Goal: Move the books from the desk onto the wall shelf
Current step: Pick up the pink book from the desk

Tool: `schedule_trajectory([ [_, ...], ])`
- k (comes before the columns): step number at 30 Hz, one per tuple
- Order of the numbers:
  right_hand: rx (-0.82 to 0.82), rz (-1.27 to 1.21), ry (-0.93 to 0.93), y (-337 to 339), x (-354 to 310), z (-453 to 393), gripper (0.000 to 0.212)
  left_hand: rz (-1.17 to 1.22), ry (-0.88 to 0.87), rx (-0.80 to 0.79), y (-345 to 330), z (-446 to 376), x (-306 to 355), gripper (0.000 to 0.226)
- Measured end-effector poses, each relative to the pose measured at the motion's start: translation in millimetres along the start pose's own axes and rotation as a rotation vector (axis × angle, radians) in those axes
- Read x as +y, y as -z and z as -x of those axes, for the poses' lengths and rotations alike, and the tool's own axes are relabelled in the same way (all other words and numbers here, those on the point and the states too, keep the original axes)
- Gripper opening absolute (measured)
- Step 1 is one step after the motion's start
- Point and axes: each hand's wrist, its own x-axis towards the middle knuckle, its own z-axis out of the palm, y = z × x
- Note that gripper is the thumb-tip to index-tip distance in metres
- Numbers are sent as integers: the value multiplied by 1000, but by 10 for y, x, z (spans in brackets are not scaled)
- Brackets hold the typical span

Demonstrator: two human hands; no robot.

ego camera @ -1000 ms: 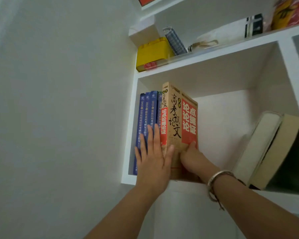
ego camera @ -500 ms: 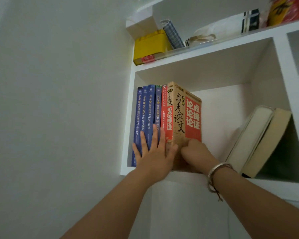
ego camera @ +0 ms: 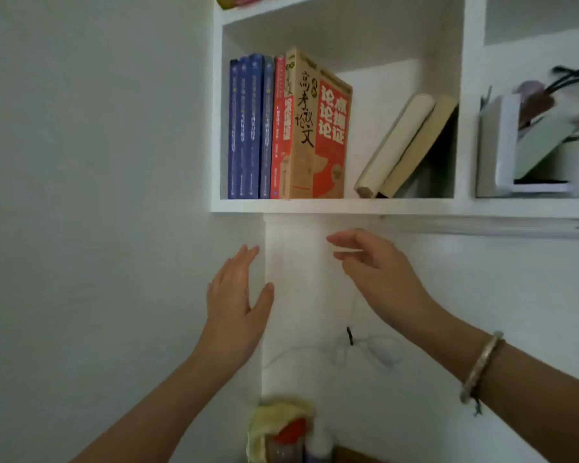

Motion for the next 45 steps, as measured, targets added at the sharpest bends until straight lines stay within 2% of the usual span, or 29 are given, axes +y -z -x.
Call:
schedule_trajectory([
  [4,-113,53,-151,77,500,623,35,19,60,-140,-241,711,-31,52],
  [8,-206,128,-358,49,1096,1259,29,0,172,-255,-549,1428,-115,72],
  [12,-331,115,-585,-18,1595,1818,22,38,364,-383,-951,2093,-313,56],
  [14,-374,192,-648,-40,1844,2035,17,17,460,-460,-1120,2409,-400,51],
  [16,-398,220,-723,-60,2064,2232,20,6,529,-532,-1267,2702,-472,45],
  [21,-452,220,-1013,-154,2618,2670,27,-93,654,-715,-1557,3321,-594,51],
  [24,-493,226,-1162,-217,2941,2908,21,-83,714,-830,-1691,3589,-590,52],
  [29,-441,136,-1323,-245,3122,3127,13,-23,765,-1017,-1862,3879,-552,55],
  [32,-377,26,-1402,-273,3113,3126,31,-31,789,-1016,-1924,3976,-518,56],
  [36,-368,-41,-1441,-274,3117,3090,10,-15,858,-1025,-1933,4042,-551,60],
  [38,-379,-55,-1455,-272,3145,3061,20,49,897,-986,-1914,4036,-563,61],
  [41,-419,-55,-1460,-280,3124,3041,8,112,930,-875,-1876,4013,-586,62],
  [44,-442,31,-1407,-305,3134,3078,17,192,982,-825,-1843,4001,-614,62],
  [45,-437,41,-1380,-311,3115,3084,12,225,1005,-817,-1831,4000,-624,61],
])
